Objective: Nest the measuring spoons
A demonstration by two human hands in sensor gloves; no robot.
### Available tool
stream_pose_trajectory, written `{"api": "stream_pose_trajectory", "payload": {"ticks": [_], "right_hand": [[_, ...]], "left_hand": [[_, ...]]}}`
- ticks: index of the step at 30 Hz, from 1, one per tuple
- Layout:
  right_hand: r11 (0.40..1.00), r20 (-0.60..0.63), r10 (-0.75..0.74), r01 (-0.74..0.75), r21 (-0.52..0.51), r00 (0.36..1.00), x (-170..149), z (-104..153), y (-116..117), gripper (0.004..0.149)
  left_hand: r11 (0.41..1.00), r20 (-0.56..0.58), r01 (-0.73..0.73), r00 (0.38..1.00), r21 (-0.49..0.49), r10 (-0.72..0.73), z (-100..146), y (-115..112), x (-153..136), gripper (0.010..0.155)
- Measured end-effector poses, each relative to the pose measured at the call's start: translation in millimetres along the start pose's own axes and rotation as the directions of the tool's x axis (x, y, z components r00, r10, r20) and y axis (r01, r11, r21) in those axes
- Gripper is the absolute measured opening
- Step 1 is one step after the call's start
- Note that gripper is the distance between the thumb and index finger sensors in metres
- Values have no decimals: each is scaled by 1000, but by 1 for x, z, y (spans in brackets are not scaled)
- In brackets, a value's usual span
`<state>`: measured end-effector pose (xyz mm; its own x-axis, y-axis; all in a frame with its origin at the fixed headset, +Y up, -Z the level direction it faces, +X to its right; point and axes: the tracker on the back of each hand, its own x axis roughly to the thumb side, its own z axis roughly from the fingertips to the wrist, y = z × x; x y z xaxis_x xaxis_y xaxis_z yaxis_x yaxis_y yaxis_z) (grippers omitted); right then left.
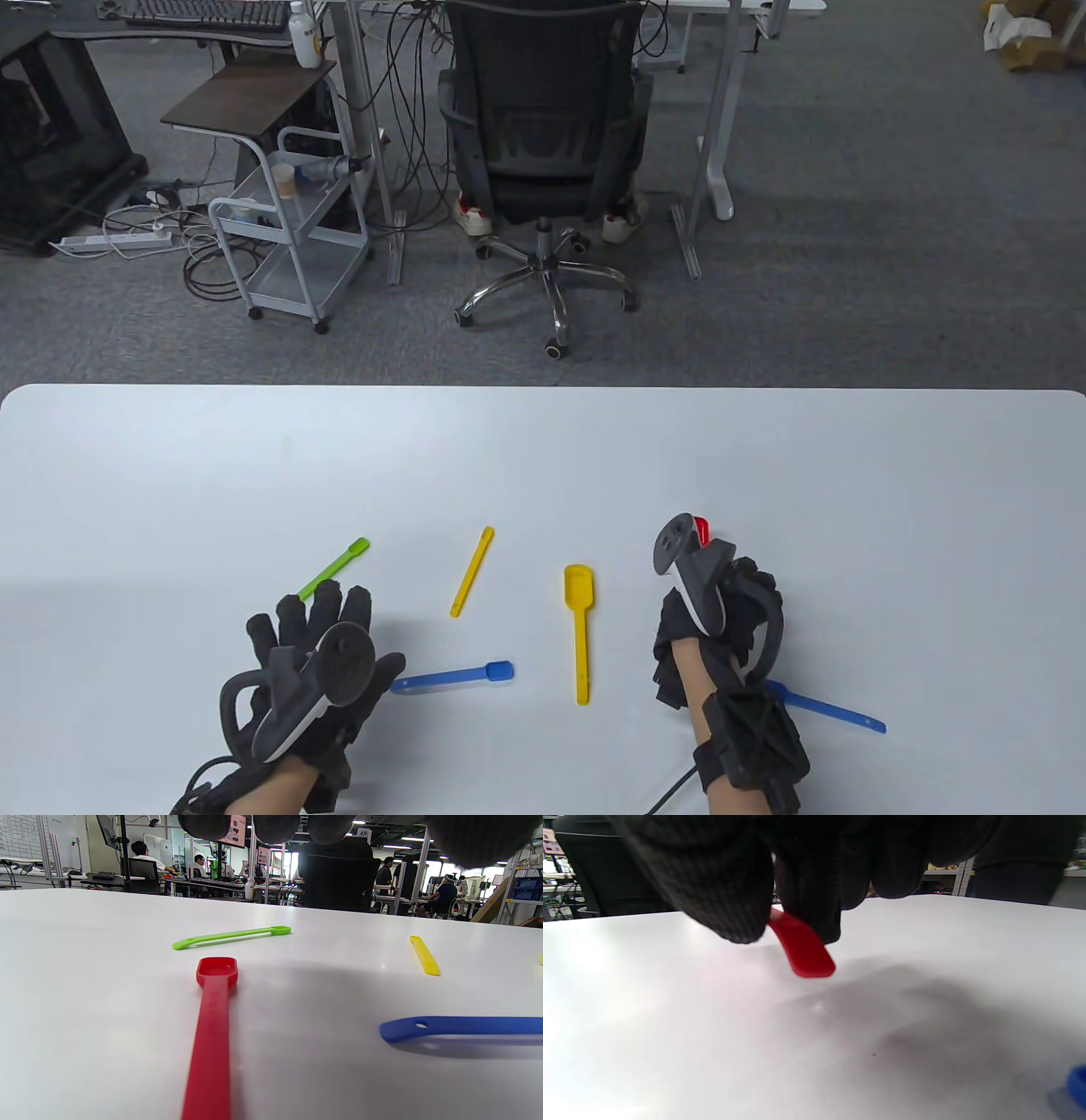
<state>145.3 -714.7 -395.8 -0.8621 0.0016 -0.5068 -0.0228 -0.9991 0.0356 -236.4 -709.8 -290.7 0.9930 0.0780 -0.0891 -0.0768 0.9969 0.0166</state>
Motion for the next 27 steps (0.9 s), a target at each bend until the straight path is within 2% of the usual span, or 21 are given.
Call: {"api": "stream_pose_trajectory", "payload": {"ticks": [10, 27], "right_hand": [[1000, 97, -18, 19, -9, 995, 16, 32, -11, 44], [999, 230, -21, 11, 45, 973, 53, 86, 12, 44]], "left_hand": [[1000, 0, 4, 1000, -2, -4, 1, -1, 2, 87], [1000, -6, 0, 1000, -9, 0, 3, -2, 2, 87]]}}
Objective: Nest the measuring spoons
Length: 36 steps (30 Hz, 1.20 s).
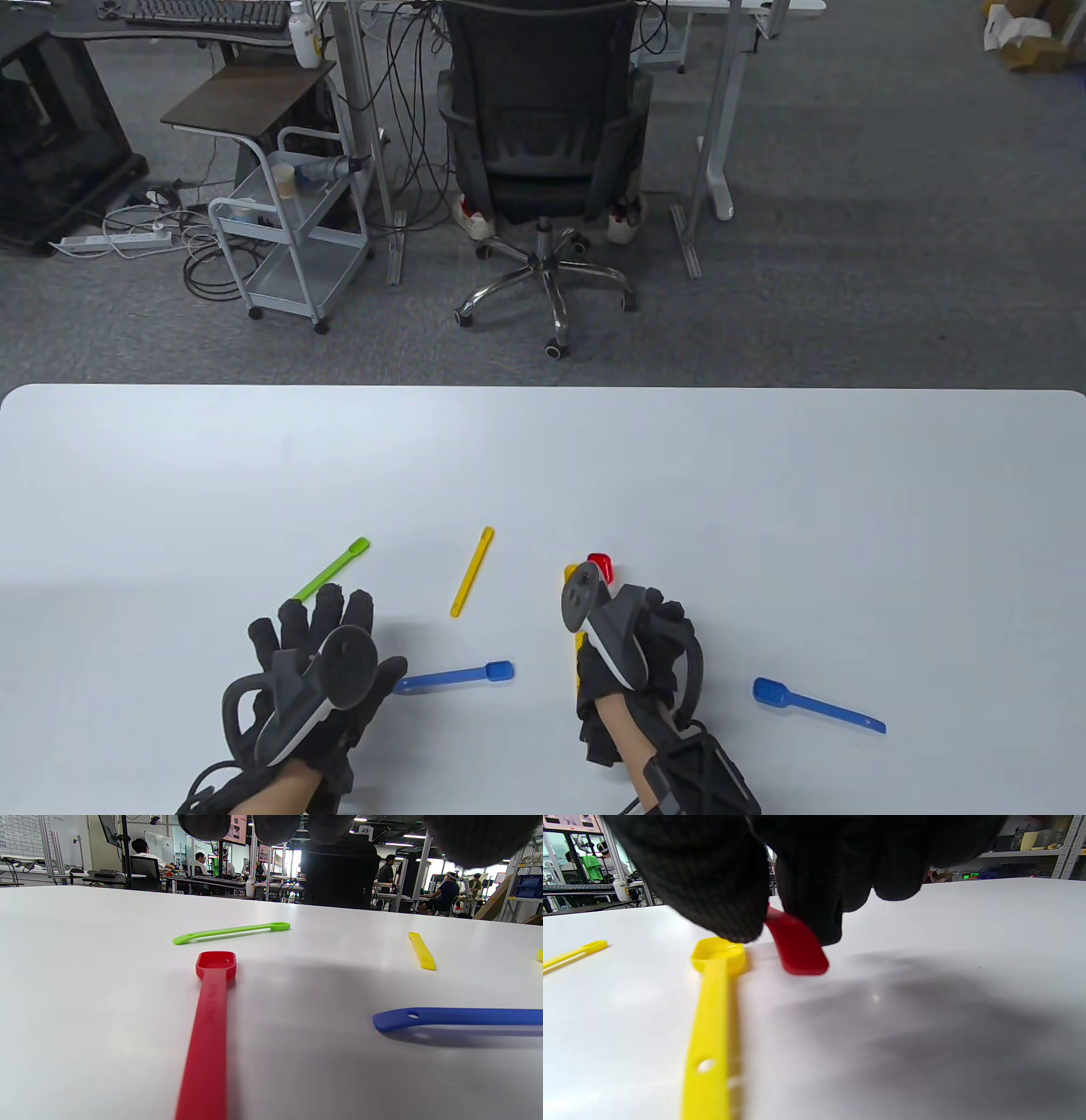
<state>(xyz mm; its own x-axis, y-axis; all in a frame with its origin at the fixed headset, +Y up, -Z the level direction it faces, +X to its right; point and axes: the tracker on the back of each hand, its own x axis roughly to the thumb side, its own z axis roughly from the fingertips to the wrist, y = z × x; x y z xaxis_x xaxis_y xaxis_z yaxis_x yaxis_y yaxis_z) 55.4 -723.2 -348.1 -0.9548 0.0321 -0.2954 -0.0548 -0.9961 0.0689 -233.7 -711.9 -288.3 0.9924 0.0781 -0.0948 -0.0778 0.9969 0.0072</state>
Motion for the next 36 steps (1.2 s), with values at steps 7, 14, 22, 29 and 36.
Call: {"api": "stream_pose_trajectory", "payload": {"ticks": [7, 14, 22, 29, 36], "right_hand": [[1000, 19, -2, 2, 8, 1000, 13, 7, 9, 44], [1000, 22, 0, 0, 11, 1000, 19, 9, 15, 44], [1000, 10, -2, 1, 11, 1000, 19, 6, 22, 44], [1000, 9, 1, -1, 10, 1000, 20, 7, 25, 44], [1000, 6, 1, -1, 19, 1000, 21, 9, 24, 43]], "left_hand": [[1000, -1, -1, 1000, -2, 1, 0, 0, 0, 87], [1000, -3, -1, 1000, -7, 1, 0, 0, 0, 87], [1000, -6, 2, 1000, -16, -2, 0, 0, 0, 87], [1000, -9, 2, 1000, -19, -2, 0, 0, 0, 87], [1000, -12, 1, 1000, -24, -1, 0, 0, 0, 87]]}}
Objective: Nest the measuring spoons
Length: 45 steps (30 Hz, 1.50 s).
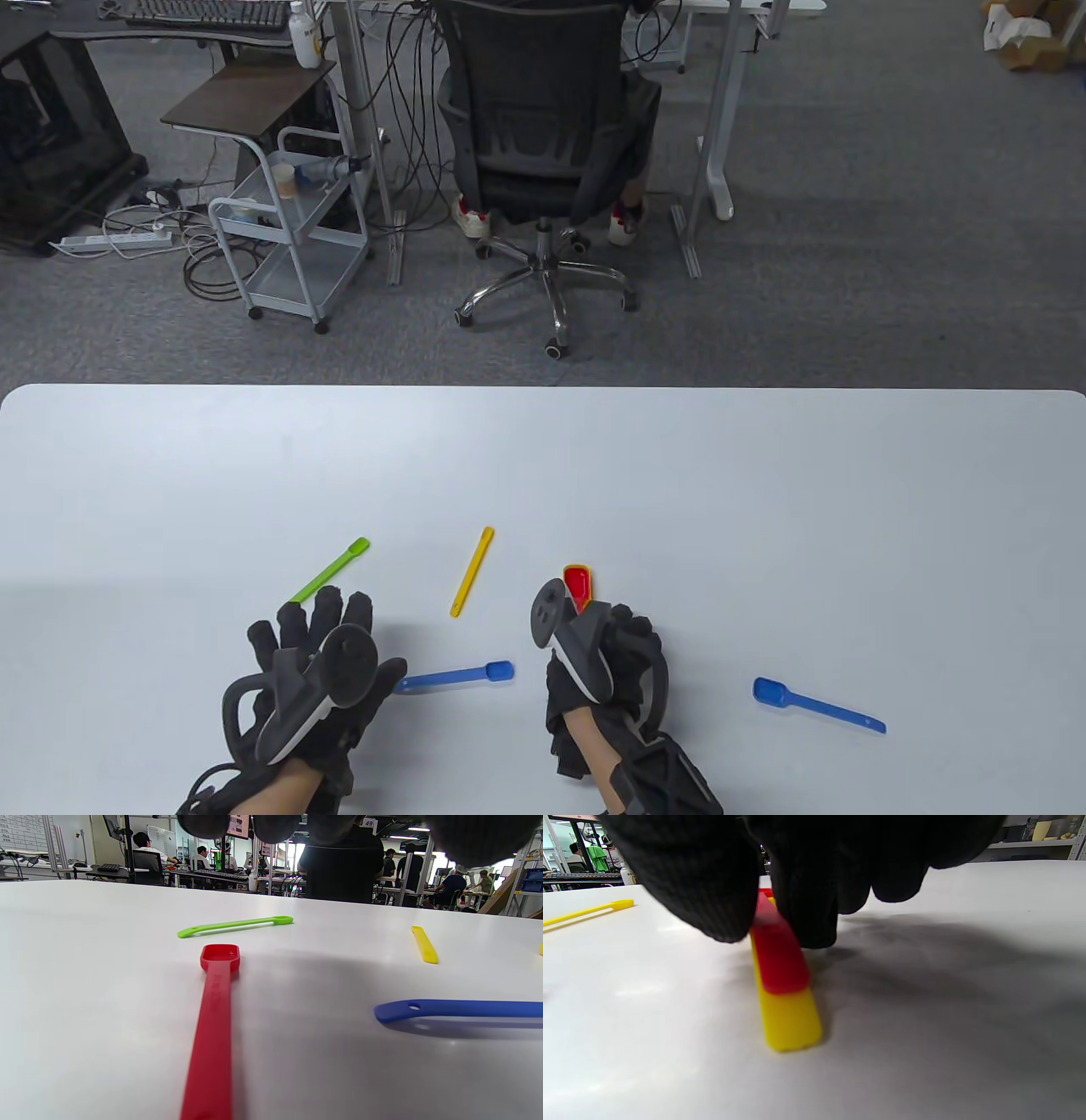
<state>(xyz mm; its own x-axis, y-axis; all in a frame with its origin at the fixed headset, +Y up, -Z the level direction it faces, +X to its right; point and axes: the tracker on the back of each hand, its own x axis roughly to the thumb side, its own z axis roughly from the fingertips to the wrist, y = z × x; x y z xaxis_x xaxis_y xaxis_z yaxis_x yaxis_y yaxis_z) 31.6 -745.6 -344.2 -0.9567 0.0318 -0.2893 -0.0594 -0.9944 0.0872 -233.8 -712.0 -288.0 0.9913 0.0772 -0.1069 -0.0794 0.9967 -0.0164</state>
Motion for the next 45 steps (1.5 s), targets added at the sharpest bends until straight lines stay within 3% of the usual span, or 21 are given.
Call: {"api": "stream_pose_trajectory", "payload": {"ticks": [3, 11, 22, 45], "right_hand": [[1000, -1, -3, 3, 0, 1000, 0, 0, -1, 44], [998, -7, -61, 61, 2, 998, -7, -1, -7, 67], [998, 52, -60, 62, -30, 997, -29, -3, -32, 68], [991, 157, 31, -9, -137, 987, -154, -17, -77, 63]], "left_hand": [[1000, -1, -2, 1000, 0, 2, 0, 0, 0, 87], [1000, 0, -4, 1000, 1, 4, 0, 0, -1, 87], [1000, 1, -5, 1000, 0, 5, -1, 0, -1, 87], [1000, -4, -2, 1000, 1, 2, -1, 0, -2, 87]]}}
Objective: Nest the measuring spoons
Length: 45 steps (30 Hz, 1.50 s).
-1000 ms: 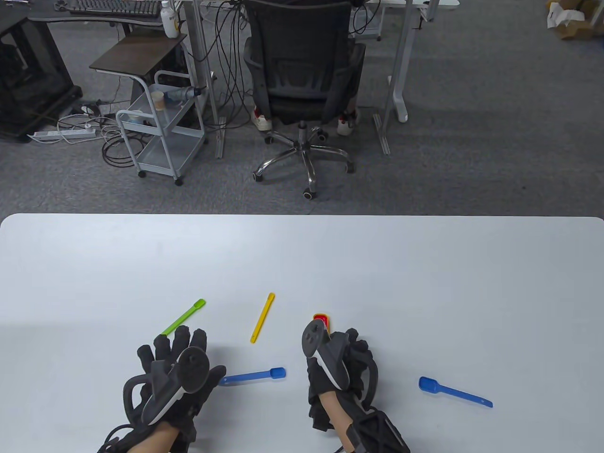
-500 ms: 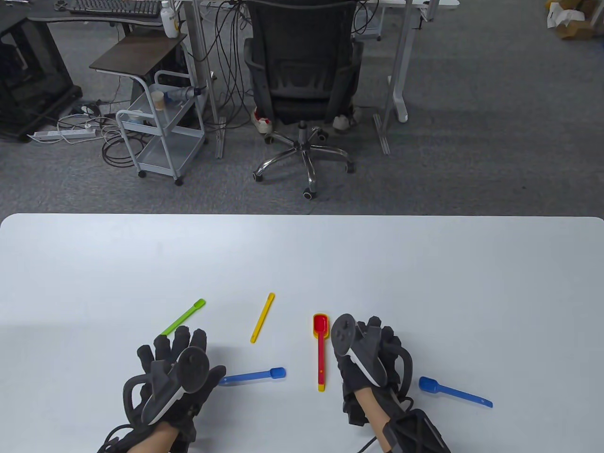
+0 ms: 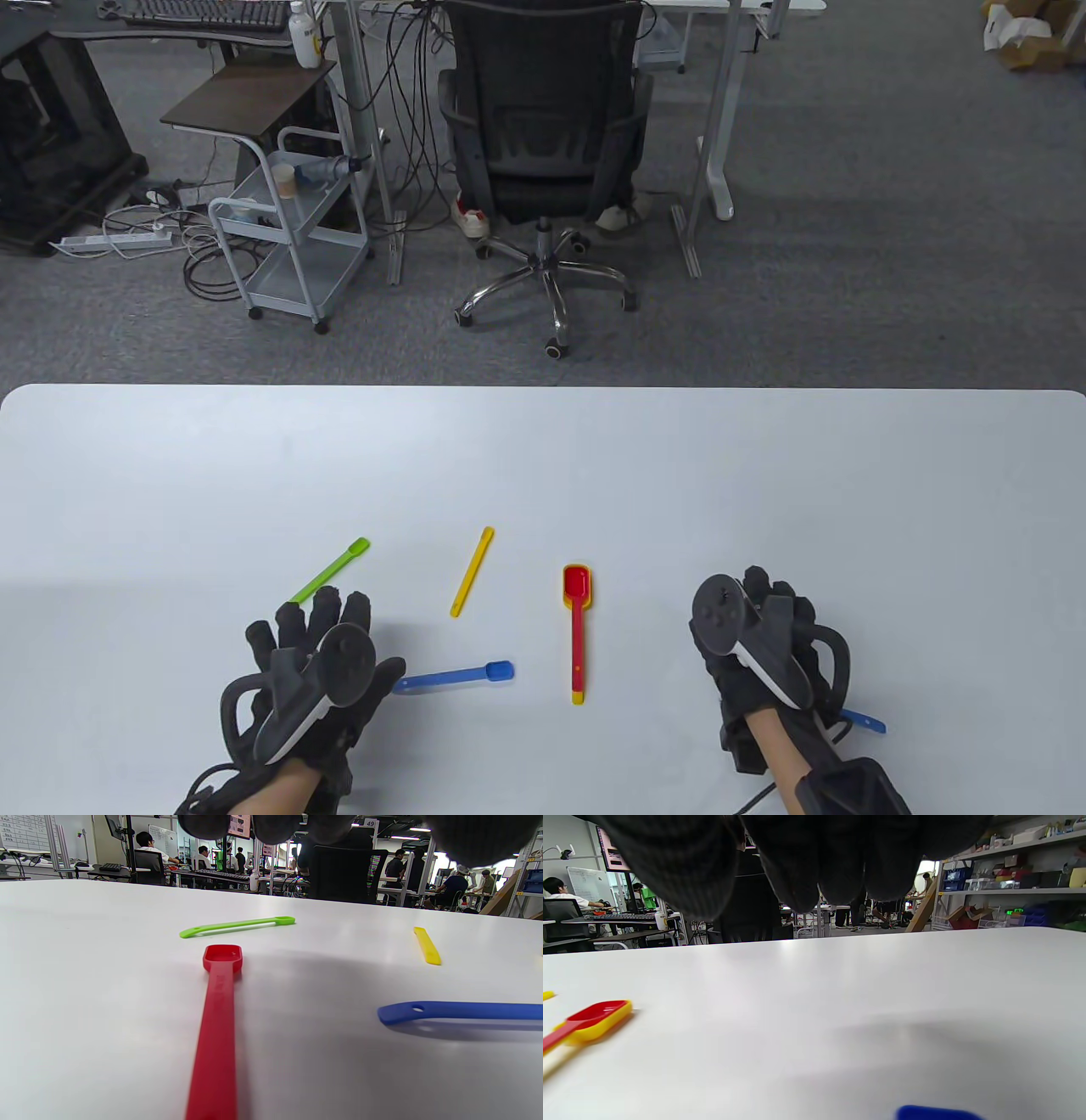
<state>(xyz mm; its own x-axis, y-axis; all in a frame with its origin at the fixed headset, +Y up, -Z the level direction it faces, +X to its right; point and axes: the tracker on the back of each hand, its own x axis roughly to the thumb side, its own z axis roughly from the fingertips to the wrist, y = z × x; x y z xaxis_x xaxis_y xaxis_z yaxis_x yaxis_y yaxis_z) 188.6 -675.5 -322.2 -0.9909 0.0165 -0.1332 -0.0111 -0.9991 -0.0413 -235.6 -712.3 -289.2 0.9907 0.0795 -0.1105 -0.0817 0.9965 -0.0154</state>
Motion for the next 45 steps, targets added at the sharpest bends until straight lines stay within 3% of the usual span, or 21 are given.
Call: {"api": "stream_pose_trajectory", "payload": {"ticks": [9, 21, 33, 45], "right_hand": [[995, 72, 77, -80, 51, 994, -57, 4, 4, 64], [973, 94, 127, -142, 183, 987, -120, 9, 35, 63], [950, 177, 184, -221, 221, 967, -133, 11, 55, 60], [947, 237, 234, -276, 162, 943, -127, 16, 69, 50]], "left_hand": [[1000, 1, 2, 1000, 1, -2, 0, 0, 0, 87], [1000, 2, 2, 1000, 2, -2, 1, 0, 0, 87], [1000, 2, 8, 1000, -3, -8, 0, -1, 1, 87], [1000, 1, 11, 1000, -2, -11, 0, -1, 1, 87]]}}
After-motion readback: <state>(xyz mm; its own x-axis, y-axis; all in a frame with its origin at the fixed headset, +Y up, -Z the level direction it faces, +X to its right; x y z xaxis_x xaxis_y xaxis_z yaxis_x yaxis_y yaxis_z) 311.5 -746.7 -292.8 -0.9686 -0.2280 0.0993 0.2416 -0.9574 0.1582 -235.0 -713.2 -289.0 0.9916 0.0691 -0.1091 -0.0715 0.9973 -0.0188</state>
